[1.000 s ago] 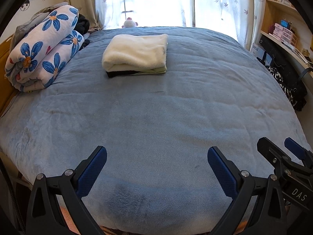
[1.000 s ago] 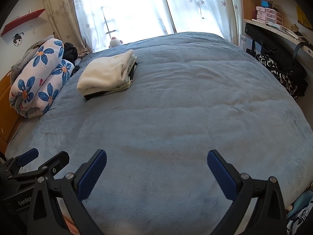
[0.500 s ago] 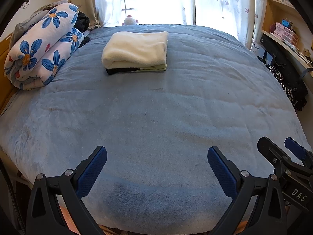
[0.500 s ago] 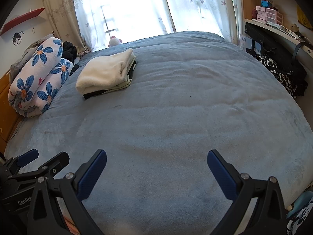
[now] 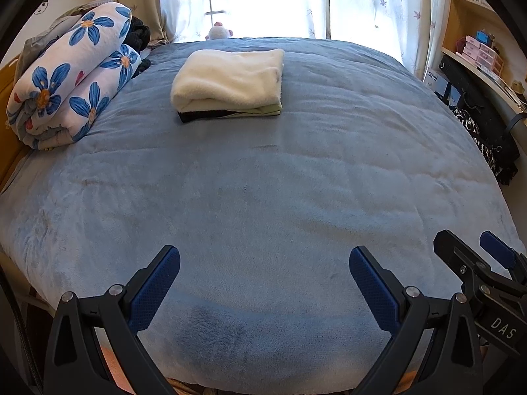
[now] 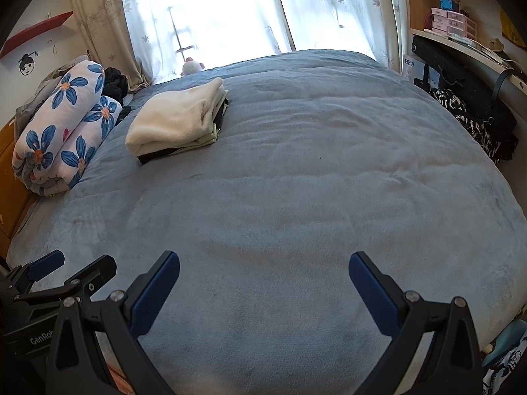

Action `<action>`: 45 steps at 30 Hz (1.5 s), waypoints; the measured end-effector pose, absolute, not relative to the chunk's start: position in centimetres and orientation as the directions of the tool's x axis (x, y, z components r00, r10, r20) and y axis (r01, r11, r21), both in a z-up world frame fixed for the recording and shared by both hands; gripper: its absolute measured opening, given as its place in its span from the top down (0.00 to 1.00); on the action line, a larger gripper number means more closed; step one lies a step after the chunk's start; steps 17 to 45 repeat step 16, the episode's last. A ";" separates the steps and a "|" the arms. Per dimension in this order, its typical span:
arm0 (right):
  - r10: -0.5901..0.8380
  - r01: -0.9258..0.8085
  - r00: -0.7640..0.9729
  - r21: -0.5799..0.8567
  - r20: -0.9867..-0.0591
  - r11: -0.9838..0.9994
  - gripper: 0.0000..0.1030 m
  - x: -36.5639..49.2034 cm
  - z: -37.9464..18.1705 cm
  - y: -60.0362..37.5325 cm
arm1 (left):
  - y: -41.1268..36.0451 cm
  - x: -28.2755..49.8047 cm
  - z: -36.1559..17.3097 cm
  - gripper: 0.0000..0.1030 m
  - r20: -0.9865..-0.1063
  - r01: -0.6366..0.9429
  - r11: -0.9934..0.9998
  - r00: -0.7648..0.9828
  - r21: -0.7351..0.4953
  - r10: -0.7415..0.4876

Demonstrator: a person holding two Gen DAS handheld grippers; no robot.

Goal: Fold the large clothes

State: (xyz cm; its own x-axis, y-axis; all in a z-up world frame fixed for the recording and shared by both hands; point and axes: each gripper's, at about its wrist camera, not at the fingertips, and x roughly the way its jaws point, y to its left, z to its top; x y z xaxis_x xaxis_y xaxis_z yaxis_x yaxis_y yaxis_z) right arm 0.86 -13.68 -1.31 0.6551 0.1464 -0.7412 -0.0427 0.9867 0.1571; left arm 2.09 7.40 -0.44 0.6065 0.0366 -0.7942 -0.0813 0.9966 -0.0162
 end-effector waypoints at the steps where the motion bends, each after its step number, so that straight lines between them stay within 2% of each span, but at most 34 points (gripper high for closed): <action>1: 0.146 -0.043 0.654 0.157 -0.742 0.987 0.00 0.9 -1.3 -13.6 | 7.4 2.1 -0.5 0.01 -0.795 -0.081 0.997 0.606 -0.016 0.036; 45: 0.143 -0.039 0.639 0.154 -0.756 0.987 0.00 1.3 -1.6 -13.2 | 7.6 2.6 -1.0 0.01 -0.806 -0.076 0.997 0.592 -0.013 0.034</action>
